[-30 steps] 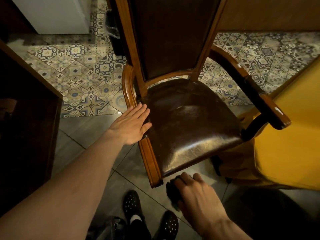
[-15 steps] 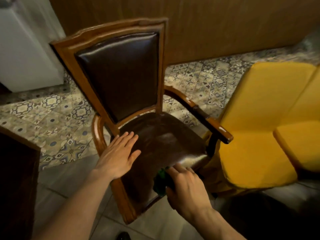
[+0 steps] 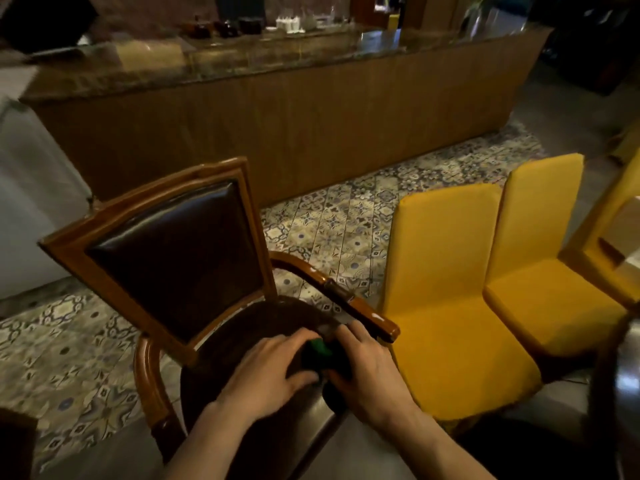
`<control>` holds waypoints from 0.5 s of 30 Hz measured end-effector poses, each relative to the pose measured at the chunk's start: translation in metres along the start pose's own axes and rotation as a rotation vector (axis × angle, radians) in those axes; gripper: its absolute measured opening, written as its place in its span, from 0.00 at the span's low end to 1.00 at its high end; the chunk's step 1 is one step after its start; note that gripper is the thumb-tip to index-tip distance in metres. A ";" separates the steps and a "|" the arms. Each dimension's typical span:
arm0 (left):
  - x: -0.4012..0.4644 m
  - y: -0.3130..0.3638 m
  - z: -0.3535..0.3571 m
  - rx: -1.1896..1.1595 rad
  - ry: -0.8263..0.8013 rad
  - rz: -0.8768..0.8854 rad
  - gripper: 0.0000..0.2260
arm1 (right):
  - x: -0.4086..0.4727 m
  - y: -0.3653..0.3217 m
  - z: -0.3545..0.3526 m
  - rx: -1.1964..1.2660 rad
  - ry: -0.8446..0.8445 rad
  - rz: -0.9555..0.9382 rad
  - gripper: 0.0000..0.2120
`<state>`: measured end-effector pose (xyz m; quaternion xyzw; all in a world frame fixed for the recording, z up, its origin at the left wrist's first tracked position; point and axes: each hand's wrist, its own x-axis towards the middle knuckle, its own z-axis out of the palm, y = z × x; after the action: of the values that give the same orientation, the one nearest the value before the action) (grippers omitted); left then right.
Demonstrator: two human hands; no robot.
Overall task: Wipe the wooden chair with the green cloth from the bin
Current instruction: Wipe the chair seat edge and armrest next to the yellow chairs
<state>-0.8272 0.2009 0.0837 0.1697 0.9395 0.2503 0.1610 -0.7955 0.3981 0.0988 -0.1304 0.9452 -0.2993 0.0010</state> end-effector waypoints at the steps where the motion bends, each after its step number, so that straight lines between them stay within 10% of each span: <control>1: 0.005 0.008 -0.007 0.016 0.057 0.034 0.19 | 0.002 0.003 -0.012 0.011 0.005 -0.008 0.24; 15: 0.035 0.096 -0.100 0.371 0.361 0.232 0.09 | 0.008 0.035 -0.159 -0.281 0.063 0.040 0.18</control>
<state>-0.8744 0.2519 0.2089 0.2555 0.9570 0.1172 -0.0722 -0.8249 0.5137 0.2102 -0.1009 0.9798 -0.1680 -0.0408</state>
